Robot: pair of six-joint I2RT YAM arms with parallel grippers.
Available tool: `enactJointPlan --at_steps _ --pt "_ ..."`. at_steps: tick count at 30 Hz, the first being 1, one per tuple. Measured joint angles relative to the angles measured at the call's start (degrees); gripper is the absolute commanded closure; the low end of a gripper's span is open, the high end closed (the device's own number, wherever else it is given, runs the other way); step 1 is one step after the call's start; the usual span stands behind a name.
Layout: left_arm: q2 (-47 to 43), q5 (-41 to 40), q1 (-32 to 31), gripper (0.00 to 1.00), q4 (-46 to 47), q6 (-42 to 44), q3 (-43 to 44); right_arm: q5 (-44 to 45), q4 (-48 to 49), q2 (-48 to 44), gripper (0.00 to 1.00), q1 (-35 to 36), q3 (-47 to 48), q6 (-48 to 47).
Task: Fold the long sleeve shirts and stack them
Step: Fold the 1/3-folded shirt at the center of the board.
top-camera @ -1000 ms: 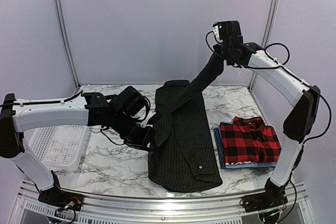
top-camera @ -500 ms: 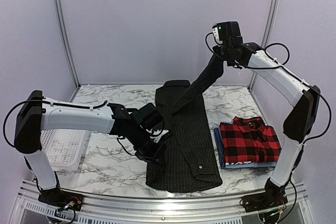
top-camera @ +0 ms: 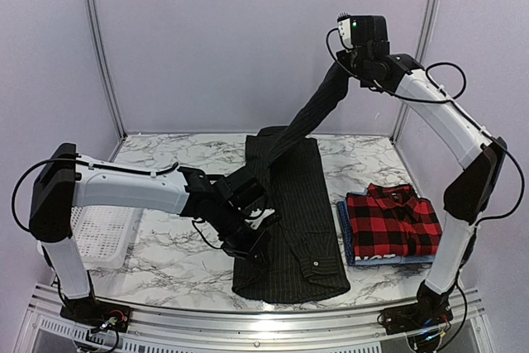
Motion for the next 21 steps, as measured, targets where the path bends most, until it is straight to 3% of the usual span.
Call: enactJointPlan --at_steps 21 --pt "5.2 1.8 -1.3 1.00 0.8 0.0 6.6 1.7 2.0 5.7 1.00 -0.5 2.5 -3.4"
